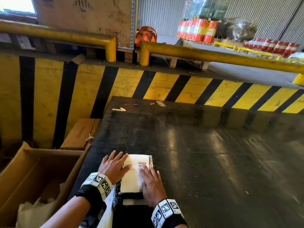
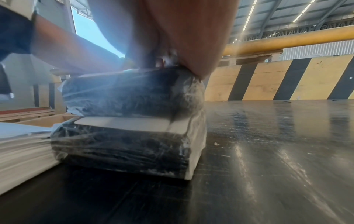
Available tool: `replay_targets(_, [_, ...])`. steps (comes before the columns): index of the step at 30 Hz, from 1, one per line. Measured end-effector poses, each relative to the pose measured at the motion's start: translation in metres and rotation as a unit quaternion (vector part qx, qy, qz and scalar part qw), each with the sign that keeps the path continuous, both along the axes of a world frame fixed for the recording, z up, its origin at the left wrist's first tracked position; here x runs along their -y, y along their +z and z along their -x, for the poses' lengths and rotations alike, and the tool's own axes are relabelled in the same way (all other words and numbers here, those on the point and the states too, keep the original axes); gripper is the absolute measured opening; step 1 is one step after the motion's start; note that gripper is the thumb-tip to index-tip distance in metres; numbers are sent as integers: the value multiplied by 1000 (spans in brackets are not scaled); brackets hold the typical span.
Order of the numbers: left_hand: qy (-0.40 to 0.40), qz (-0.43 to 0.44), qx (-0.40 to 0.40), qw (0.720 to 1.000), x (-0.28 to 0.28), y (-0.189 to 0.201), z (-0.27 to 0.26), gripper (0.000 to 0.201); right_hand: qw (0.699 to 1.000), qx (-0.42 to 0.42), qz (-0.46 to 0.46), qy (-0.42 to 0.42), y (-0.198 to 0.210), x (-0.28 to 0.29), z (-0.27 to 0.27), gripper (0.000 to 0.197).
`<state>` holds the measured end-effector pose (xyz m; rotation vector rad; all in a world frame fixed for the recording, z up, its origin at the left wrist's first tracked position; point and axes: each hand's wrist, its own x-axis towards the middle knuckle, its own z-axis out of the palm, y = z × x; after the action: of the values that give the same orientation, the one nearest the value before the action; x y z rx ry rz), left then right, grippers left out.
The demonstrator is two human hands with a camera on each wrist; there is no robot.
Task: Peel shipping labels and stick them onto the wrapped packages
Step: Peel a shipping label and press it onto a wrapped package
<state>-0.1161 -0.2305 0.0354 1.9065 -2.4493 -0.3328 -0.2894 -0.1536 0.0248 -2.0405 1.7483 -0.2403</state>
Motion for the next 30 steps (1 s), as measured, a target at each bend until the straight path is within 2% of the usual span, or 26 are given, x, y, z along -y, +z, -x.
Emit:
replay_targets(3, [79, -24, -115, 990, -13, -10, 1, 64, 1000, 20, 8, -4, -3, 1, 1, 50])
replay_targets(5, [129, -36, -218, 967, -28, -23, -2, 67, 998, 65, 16, -15, -5, 1, 2, 50])
replay_targets(8, [138, -72, -335, 929, -53, -39, -1, 68, 987, 139, 42, -71, -10, -2, 5, 52])
replay_targets(11, [132, -84, -368, 916, -58, -45, 5, 61, 972, 191, 43, -133, -17, -4, 7, 61])
replay_targets(14, [134, -88, -385, 909, -57, -46, 7, 63, 948, 269, 35, -168, -25, -4, 5, 65])
replay_targets(16, [139, -92, -418, 893, -58, -48, 7, 68, 932, 301, 17, -202, -28, -3, 4, 71])
replay_targets(18, [145, -96, -457, 872, -60, -50, 7, 79, 903, 348, -4, -251, -31, -3, 3, 79])
replay_targets(19, [149, -102, -468, 865, -60, -51, 8, 78, 891, 368, -9, -266, -32, -3, 3, 82])
replay_targets(23, [158, -114, -520, 832, -61, -49, 10, 59, 866, 416, -22, -278, -39, -3, 4, 90])
replay_targets(26, [166, -118, -531, 822, -62, -45, 14, 54, 849, 443, -24, -287, -40, -1, 4, 82])
replay_targets(28, [170, -118, -536, 818, -63, -41, 14, 59, 846, 449, -26, -288, -40, -1, 3, 80])
replay_targets(30, [171, -110, -523, 828, -64, -38, 12, 76, 851, 439, -16, -289, -36, -2, 3, 82])
